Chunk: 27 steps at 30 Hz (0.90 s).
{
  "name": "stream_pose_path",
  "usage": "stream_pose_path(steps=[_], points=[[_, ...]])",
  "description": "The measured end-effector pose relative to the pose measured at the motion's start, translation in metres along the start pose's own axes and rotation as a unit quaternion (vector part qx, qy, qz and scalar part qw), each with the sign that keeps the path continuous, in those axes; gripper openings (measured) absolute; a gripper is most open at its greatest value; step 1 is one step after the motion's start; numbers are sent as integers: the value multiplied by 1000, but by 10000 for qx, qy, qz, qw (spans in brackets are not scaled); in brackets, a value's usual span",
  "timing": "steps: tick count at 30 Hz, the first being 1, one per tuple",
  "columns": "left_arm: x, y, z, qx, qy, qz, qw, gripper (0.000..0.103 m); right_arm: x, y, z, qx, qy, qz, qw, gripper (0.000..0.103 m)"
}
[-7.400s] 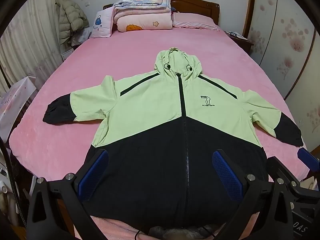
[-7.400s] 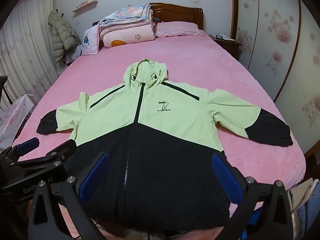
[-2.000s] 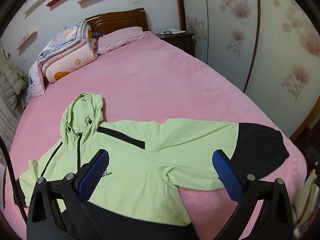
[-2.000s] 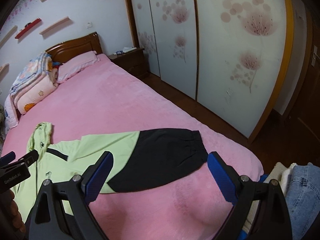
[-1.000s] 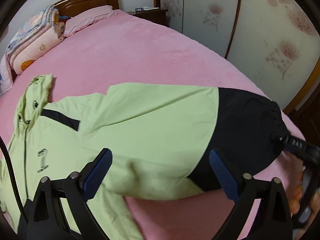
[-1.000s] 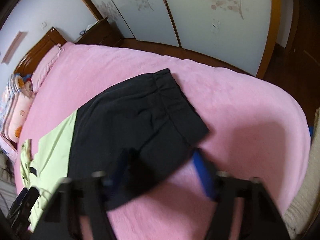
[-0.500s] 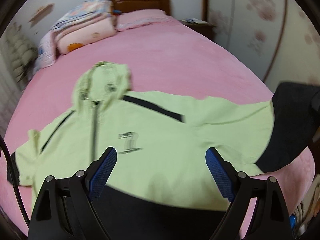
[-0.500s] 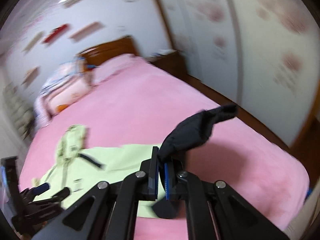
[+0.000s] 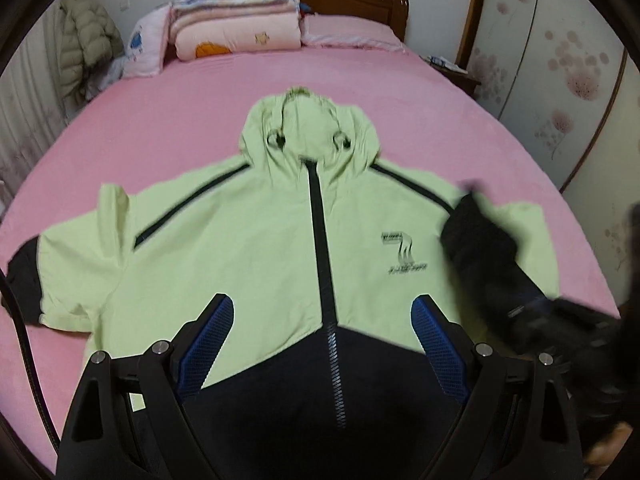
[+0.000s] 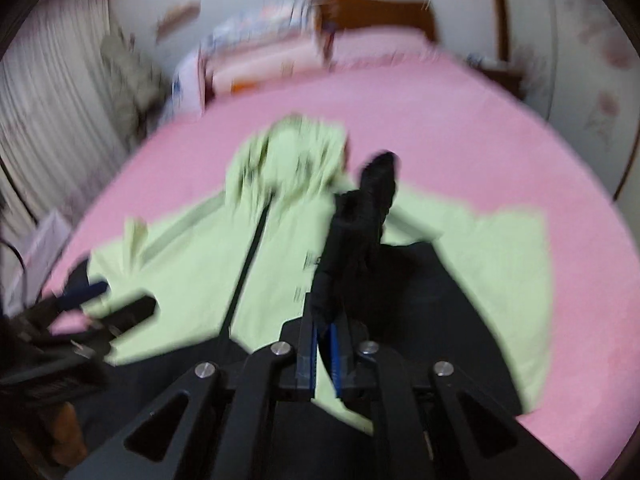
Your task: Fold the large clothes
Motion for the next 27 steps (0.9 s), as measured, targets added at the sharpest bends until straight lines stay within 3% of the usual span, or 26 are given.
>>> stream_pose_path(steps=[2,5,9,11,16,21,27], points=[[2,-13,-8,107,-22,-90,9999,90,8,-31,-17,529,26,84,9986,9],[-2,-26,-16,166,-57,-314,9994,90,8,-41,-35,846,-75,201,9962,15],[-11,-41,-21,244,33,-814,9964,84,0,-17,-42,653,-15,143,9978,25],[-18,-50,-23,360,194,-1164,9924,69,-11,-1,-47,509,-8,133,9986,25],[-30,-77,-32,604,754,-1821,9785,65,-33,30,-55,214,-116,81,9997,25],[-38,-100,-46,974,1013,-2025,9692,47,-52,37,-72,254,-356,97,9990,25],[-42,-120,-49,1110,1251,-2044,9645,45,-68,28,-86,431,-686,220,9965,25]])
Point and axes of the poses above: each gripper's, at about its wrist camera, not at the fingertips, and y roughly against the way its jaws point, x to its left, z to its top, the point moved 7 cm from there along -y, roughly the way its jaws point, and after that the axes turned 14 degrees about -z, right-handed, at the moved point
